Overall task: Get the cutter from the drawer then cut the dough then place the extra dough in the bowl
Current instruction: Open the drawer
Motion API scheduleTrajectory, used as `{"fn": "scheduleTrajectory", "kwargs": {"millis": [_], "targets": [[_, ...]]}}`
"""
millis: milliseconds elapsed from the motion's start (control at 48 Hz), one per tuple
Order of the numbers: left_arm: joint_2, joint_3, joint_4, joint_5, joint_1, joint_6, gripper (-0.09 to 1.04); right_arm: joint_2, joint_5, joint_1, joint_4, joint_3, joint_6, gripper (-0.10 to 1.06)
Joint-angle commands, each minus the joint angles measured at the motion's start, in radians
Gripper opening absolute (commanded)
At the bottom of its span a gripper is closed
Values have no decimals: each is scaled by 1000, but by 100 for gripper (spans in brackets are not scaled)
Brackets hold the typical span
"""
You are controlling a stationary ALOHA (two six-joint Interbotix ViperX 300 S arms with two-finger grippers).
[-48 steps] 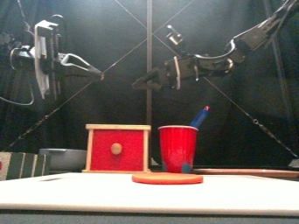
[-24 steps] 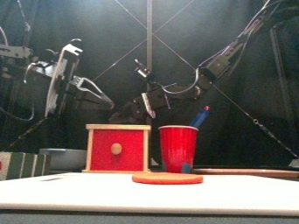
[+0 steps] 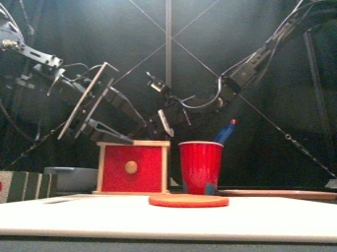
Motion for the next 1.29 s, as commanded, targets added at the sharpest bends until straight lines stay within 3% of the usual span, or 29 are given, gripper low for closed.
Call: {"fn": "scheduleTrajectory", "kwargs": {"millis": [21, 438, 1104, 1292], "targets": [[25, -12, -2, -2, 14, -34, 85, -14, 5, -2, 0, -12, 0, 1], [49, -6, -20, 5, 104, -55, 85, -14, 5, 3, 0, -14, 2, 1], [104, -49, -18, 58, 138, -51, 85, 2, 5, 18, 0, -21, 3, 1], [94, -35, -17, 57, 138, -49, 77, 2, 5, 20, 0, -21, 5, 1]]}}
